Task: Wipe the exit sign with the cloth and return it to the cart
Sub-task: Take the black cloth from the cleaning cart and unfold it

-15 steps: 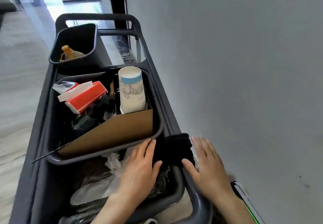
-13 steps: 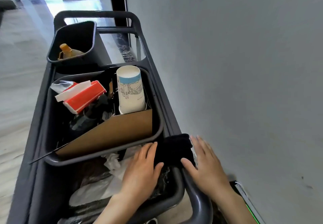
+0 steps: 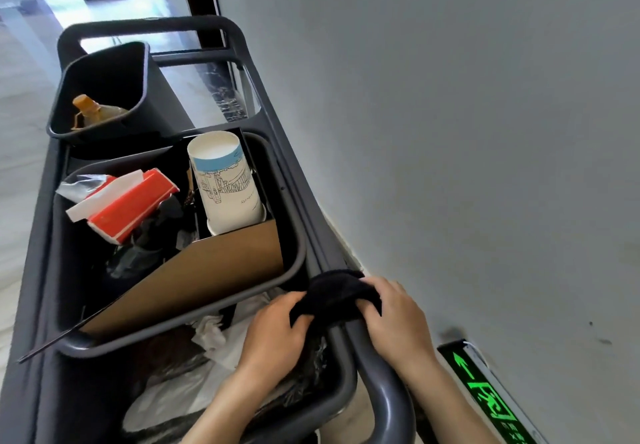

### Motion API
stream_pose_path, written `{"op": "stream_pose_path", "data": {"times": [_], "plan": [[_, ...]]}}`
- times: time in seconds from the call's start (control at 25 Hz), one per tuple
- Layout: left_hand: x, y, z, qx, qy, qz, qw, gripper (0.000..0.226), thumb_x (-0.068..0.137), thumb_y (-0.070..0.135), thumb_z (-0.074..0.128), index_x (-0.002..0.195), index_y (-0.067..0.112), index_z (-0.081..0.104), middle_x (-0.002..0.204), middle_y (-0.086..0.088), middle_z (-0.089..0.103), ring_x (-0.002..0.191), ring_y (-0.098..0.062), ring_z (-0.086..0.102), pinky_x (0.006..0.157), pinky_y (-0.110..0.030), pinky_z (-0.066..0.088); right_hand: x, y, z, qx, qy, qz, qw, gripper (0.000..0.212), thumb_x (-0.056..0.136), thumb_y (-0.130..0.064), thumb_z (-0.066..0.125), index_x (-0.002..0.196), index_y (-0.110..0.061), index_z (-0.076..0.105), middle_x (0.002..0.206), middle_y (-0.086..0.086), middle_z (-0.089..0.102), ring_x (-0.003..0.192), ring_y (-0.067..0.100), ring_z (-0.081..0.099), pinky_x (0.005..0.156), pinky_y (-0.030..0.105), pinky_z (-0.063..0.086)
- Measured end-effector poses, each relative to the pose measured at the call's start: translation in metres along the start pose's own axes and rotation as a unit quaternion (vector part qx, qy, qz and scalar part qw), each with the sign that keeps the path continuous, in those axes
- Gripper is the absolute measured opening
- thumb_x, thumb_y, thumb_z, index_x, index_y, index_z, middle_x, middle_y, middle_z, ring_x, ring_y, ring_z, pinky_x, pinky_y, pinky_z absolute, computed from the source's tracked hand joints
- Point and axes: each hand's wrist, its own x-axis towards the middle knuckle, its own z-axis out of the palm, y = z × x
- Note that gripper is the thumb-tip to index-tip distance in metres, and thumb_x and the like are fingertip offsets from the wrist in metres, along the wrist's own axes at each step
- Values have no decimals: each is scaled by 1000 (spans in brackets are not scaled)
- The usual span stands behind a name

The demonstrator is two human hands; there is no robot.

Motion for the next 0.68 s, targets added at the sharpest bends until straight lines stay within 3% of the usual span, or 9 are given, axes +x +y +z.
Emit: {"op": "stream_pose_path", "data": {"times": [0.16, 0.28, 0.36, 0.48, 0.6, 0.68], "plan": [[-5, 25, -21, -35, -10, 6, 999, 24, 96, 22, 70, 95, 46, 67, 88, 25, 70, 91, 6, 64, 78, -21, 51, -15, 0, -15, 49, 29, 13, 998, 8, 90, -33, 59, 94, -38, 63, 87, -18, 54, 83, 0, 52, 65, 14, 35], [-16, 60, -23, -98, -23, 30, 994, 15, 95, 23, 71, 94, 38, 72, 86, 22, 74, 84, 6, 68, 76, -26, 56, -33, 3, -36, 161, 50, 50, 984, 13, 91, -31, 60, 83, -41, 59, 83, -12, 65, 79, -7, 58, 62, 8, 41], [-26, 88, -14, -159, -41, 40, 986, 15, 94, 20, 72, 96, 34, 73, 86, 16, 76, 82, 1, 71, 75, -28, 59, -49, 10, -55, 244, 70, 79, 964, 12, 92, -30, 60, 85, -40, 63, 86, -20, 70, 78, -7, 63, 64, 11, 45], [-45, 130, 12, -246, -70, 33, 966, 17, 91, 13, 74, 100, 28, 71, 88, 9, 78, 86, -7, 74, 75, -27, 59, -81, 27, -85, 386, 127, 135, 904, 13, 92, -29, 60, 94, -40, 67, 91, -15, 74, 86, 2, 69, 75, 26, 54], [-72, 164, 51, -234, -119, 51, 963, 20, 94, 16, 72, 105, 32, 68, 91, 14, 77, 87, -3, 73, 72, -21, 57, -123, 53, -111, 506, 153, 183, 829, 14, 93, -29, 60, 102, -37, 67, 95, -4, 76, 88, 13, 73, 73, 32, 58], [-90, 181, 78, -210, -175, 88, 958, 22, 99, 16, 65, 109, 35, 69, 94, 19, 76, 89, 1, 72, 75, -20, 56, -151, 69, -126, 546, 146, 189, 803, 17, 92, -33, 60, 108, -35, 66, 99, -2, 76, 91, 18, 73, 76, 37, 59]]}}
